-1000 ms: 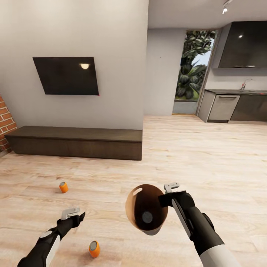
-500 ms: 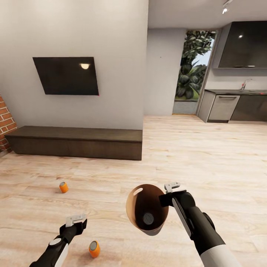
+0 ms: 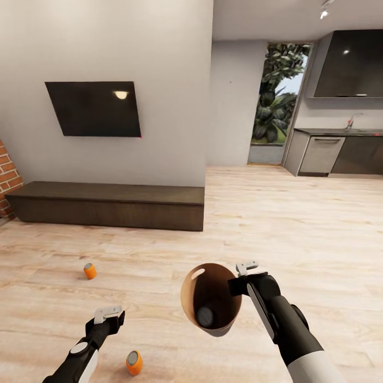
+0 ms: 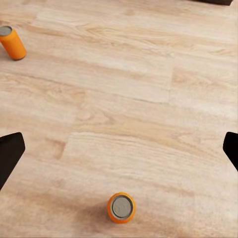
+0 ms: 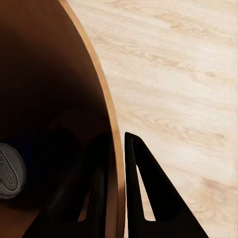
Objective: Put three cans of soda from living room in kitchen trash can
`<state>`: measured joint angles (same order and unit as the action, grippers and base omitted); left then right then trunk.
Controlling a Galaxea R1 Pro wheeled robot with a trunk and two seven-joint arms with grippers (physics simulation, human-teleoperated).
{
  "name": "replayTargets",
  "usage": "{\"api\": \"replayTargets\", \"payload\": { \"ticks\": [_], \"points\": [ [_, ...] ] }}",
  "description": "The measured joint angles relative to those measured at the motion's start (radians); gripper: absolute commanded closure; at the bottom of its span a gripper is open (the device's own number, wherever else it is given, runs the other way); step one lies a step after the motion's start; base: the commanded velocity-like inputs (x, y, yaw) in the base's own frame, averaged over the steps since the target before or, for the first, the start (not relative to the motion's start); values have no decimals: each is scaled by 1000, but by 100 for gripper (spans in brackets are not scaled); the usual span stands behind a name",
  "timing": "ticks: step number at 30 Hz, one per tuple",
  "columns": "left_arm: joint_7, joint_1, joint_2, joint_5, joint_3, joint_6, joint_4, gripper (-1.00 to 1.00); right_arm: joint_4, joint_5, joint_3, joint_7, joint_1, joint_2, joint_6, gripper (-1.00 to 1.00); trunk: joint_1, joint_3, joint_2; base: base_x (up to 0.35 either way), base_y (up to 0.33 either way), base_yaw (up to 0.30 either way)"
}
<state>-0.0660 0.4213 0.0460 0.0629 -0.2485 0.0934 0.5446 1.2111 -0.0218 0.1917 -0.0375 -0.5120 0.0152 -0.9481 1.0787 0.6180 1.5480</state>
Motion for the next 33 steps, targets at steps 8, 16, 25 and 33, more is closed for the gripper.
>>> {"api": "replayTargets", "payload": {
  "ticks": [8,16,25,33],
  "points": [
    [0,0,0,0,0,1,1,-100,0,-1,0,0,0,0,0,100,0,4,0,33,0,0],
    [0,-1,0,0,0,1,2,-100,0,-2,0,0,0,0,0,100,0,15,0,2,0,0],
    [0,0,0,0,0,2,2,-100,0,-1,0,0,0,0,0,100,0,30,0,0,0,0],
    [0,0,0,0,0,2,4,-100,0,-1,0,0,0,0,0,100,15,55,28,0,0,0]
  ]
}}
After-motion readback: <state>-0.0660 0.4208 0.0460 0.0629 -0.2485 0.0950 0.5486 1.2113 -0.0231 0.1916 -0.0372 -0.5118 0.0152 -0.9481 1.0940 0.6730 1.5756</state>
